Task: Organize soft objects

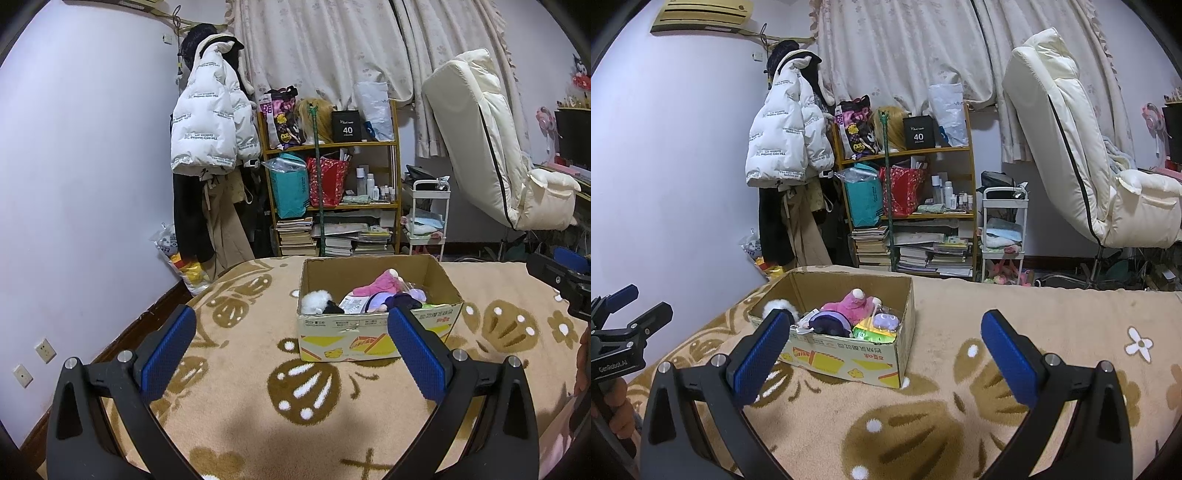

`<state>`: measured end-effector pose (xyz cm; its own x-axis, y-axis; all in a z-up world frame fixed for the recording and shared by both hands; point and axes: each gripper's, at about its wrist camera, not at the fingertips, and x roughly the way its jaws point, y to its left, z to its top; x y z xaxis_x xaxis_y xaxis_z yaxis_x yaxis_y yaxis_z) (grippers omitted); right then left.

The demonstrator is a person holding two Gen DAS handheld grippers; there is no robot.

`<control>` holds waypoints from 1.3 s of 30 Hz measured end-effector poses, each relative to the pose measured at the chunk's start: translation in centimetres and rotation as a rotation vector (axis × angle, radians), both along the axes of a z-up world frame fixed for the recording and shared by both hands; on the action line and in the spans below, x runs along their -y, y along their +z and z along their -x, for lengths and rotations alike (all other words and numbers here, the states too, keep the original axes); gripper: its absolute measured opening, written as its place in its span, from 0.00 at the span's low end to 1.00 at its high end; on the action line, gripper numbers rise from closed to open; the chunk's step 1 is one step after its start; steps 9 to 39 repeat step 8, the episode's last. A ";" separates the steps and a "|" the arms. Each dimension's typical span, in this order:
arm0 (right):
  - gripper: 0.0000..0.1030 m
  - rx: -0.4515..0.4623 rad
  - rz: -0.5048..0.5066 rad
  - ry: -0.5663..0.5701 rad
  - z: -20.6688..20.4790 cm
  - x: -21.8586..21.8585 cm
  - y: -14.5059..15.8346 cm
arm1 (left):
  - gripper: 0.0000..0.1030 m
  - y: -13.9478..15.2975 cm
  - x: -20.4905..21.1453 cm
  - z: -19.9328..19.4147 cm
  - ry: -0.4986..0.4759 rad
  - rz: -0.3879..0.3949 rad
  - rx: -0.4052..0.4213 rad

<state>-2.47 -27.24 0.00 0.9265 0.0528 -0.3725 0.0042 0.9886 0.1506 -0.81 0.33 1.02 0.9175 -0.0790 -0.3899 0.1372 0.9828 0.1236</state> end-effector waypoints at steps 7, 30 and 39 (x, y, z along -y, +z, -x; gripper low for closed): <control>1.00 0.000 0.001 0.000 0.1 0.0 0.0 | 0.99 0.2 0.3 0.1 -0.008 -0.003 -0.003; 1.00 -0.001 0.000 0.002 0.1 0.1 0.0 | 0.99 0.2 0.4 0.2 -0.008 -0.005 -0.002; 1.00 -0.001 0.000 0.002 0.1 0.1 0.0 | 0.99 0.2 0.4 0.2 -0.008 -0.005 -0.002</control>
